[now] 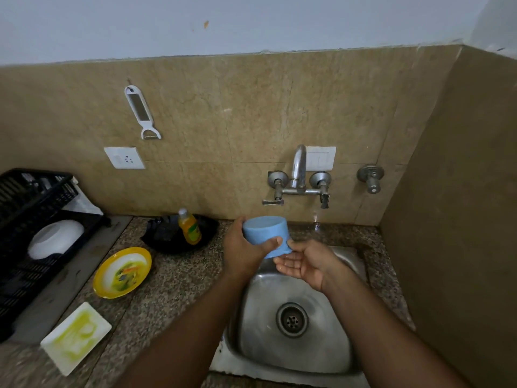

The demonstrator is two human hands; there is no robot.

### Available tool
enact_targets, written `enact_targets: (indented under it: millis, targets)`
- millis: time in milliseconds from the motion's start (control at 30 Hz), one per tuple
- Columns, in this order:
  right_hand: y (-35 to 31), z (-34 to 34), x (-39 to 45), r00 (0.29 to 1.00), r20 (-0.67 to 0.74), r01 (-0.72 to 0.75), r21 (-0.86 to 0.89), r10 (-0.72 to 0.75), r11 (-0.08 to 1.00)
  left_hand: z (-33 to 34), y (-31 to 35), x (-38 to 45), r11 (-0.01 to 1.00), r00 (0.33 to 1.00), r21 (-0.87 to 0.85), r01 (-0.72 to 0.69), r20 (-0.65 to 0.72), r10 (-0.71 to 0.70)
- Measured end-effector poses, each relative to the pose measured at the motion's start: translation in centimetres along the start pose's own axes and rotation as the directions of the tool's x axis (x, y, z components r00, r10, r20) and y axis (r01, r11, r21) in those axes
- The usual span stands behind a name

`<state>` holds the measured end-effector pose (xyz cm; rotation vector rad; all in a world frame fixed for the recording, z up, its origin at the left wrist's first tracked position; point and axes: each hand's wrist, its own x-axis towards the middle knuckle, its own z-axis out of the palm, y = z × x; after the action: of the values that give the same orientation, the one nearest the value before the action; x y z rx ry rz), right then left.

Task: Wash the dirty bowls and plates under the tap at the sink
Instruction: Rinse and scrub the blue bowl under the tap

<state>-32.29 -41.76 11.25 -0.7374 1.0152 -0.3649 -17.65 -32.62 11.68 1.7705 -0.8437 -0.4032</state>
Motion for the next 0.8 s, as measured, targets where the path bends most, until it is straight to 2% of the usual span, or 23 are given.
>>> enact_targets:
  millis: [67,133,200,267,367,500,600,733,800]
  targets:
    - [0.9,1.3,0.7,0.999,-0.014,-0.030,-0.019,0.030,0.999,-0.8,-1.6,0.1,0.998,1.000,0.056,0.018,0.015,-0.019]
    - [2.2,2.2,1.5,0.996,-0.045,-0.079,-0.071,0.076,0.994,-1.8,-3.5,0.0,0.989,0.988,0.102,0.107,0.099,-0.118]
    - [3.5,3.0,2.3,0.990,-0.078,-0.122,-0.115,0.113,0.986,-3.6,-5.2,-0.2,0.975,0.948,0.093,0.203,0.231,-0.219]
    - [4.6,4.3,3.2,0.987,-0.103,-0.136,-0.159,0.121,0.978,-5.9,-6.5,-0.2,0.960,0.917,0.048,0.277,0.285,-0.278]
    - [5.5,8.0,4.5,0.991,-0.094,-0.115,-0.206,0.097,0.972,-11.0,-7.4,1.1,0.946,0.928,0.144,0.291,0.199,-0.315]
    - [5.6,16.1,6.5,0.996,0.013,-0.088,-0.218,0.093,0.972,-20.1,-9.2,4.4,0.910,0.980,0.395,0.129,0.088,-0.178]
    - [6.3,23.8,7.8,0.990,0.105,-0.061,-0.258,0.090,0.964,-27.6,-11.5,6.9,0.862,0.995,0.501,0.078,0.010,-0.096]
    - [8.8,34.1,10.0,0.971,0.217,-0.036,-0.295,0.103,0.955,-38.1,-15.2,9.9,0.711,0.999,0.703,0.034,-0.026,-0.022]
    - [10.3,39.1,11.2,0.956,0.269,-0.027,-0.320,0.118,0.947,-43.2,-16.5,10.8,0.610,0.998,0.790,0.064,-0.053,-0.035]
